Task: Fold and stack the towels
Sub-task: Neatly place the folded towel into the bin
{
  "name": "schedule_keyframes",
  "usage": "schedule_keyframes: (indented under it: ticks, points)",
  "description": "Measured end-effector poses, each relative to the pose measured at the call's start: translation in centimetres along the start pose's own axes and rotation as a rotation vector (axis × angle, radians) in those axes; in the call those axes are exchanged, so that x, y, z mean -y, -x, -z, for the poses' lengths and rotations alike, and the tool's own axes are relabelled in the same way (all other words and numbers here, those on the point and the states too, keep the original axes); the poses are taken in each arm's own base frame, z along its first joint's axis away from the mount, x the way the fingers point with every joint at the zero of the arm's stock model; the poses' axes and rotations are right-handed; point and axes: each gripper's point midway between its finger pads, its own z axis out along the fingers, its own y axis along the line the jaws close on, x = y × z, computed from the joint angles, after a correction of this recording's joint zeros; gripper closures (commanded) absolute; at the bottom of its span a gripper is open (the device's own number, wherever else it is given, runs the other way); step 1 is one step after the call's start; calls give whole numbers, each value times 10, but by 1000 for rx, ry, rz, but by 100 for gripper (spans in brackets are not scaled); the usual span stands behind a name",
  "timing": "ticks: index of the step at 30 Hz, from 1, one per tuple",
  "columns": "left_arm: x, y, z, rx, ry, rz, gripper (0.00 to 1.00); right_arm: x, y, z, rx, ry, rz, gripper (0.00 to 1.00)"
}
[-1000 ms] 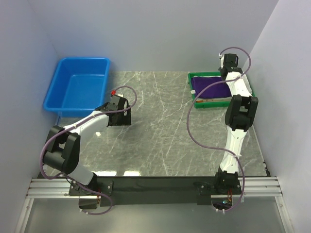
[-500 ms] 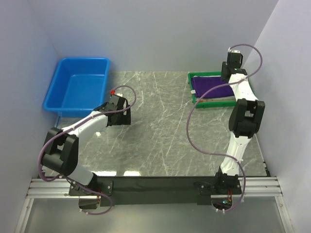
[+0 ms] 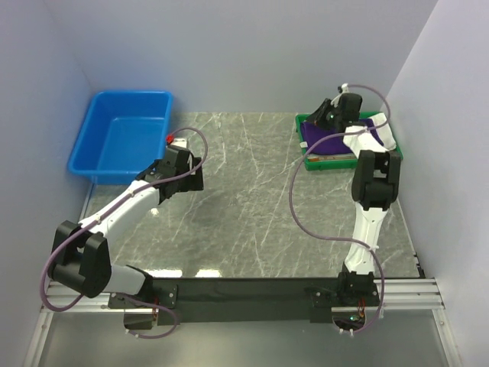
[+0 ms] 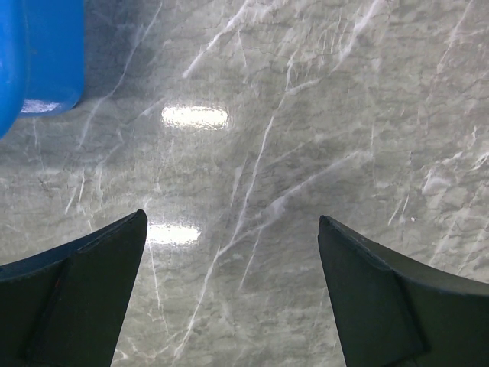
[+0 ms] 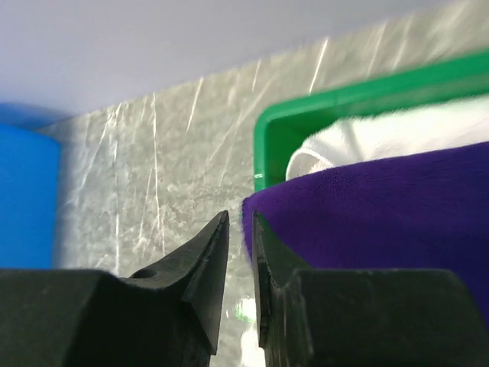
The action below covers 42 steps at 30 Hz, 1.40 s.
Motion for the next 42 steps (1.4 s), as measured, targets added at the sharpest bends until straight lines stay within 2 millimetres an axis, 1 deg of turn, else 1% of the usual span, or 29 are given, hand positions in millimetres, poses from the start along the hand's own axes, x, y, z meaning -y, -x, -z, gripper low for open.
schedule_keyframes:
  ticks: [4,6,11,16,18,21,24,25,28,29,30,32,33,35,38,39,40,41,42]
  points:
    - [0,1,1,5,-2,1,1,15,-35,-26,-68,26,-124,75]
    - [0,1,1,4,-1,1,1,23,-49,-36,-95,21,-190,75]
    - [0,1,1,4,-1,1,1,20,-39,-46,-65,37,-247,74]
    - [0,1,1,5,-1,1,1,15,-33,-47,-42,67,-267,71]
    - [0,1,1,4,-1,1,1,13,-32,-45,-30,81,-265,70]
    - [0,1,2,6,-2,2,1,10,-42,-32,-40,82,-273,69]
    - [0,3,5,15,-6,4,1,1,-44,-13,-36,88,-267,69]
    - [0,4,7,20,-8,6,1,-4,-42,-5,-28,93,-261,66]
    - [-1,9,15,46,-18,14,1,-23,-28,22,9,115,-224,64]
    - [-1,12,18,57,-22,18,1,-31,-22,32,26,122,-205,61]
    - [-1,15,22,71,-27,22,0,-39,-16,43,44,128,-186,55]
    - [-1,21,30,99,-36,31,1,-53,-5,66,77,133,-145,50]
    - [-1,25,35,117,-42,37,1,-60,-1,79,92,132,-123,46]
    - [-3,34,48,164,-55,53,1,-74,10,108,134,122,-73,44]
    - [-9,45,71,243,-68,80,1,-88,14,157,182,76,-13,39]
    - [-12,49,79,271,-69,90,1,-92,16,177,205,52,8,38]
    - [-16,53,89,306,-73,102,1,-99,19,201,238,31,32,36]
    - [-19,57,97,336,-74,114,1,-102,21,218,265,12,49,34]
    - [-23,61,107,373,-70,128,1,-107,22,241,303,-9,68,33]
